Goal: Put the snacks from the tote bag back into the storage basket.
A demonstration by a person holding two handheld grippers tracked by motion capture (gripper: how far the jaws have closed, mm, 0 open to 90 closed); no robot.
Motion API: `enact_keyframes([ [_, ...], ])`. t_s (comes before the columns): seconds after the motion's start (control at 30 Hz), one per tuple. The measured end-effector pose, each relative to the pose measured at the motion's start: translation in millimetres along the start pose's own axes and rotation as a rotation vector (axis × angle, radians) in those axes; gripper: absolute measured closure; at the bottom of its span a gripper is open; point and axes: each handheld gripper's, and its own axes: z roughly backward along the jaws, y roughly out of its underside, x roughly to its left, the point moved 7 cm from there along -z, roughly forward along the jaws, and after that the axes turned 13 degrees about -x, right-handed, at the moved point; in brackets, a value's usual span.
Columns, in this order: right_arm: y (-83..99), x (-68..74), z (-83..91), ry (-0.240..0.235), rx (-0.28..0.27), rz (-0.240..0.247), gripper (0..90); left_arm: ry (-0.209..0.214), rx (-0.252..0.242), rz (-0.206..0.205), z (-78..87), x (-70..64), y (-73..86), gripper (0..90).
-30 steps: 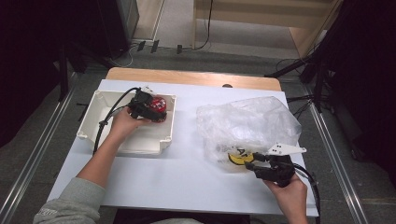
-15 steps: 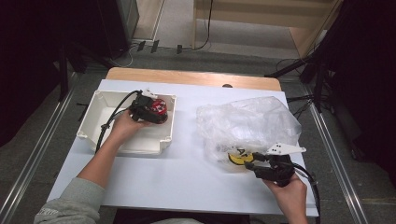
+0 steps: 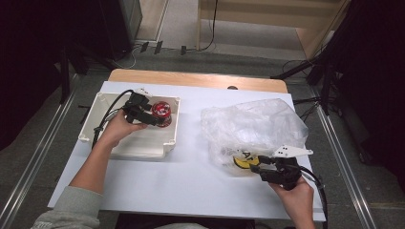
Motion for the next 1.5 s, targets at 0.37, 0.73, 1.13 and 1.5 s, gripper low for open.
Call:
enact_keyframes([
  [0.37, -2.4, 0.1, -2.1, -0.009, 0.000, 0.006, 50.8, -0.018, -0.039, 0.023, 24.5, 8.7, 3.6, 26.7],
  [0.73, -4.2, 1.3, -4.8, -0.015, 0.000, 0.010, 51.8, 0.028, 0.030, 0.010, 23.6, -4.6, 24.5, 74.2],
  [1.13, -3.8, 2.5, -3.1, -0.013, 0.002, 0.017, 53.2, 0.092, -0.019, -0.002, 18.1, -21.3, 19.5, 88.7],
  [1.5, -2.3, 4.4, -1.6, -0.012, 0.007, 0.024, 53.6, 0.050, -0.028, 0.000, 24.0, -12.3, 12.7, 88.7],
])
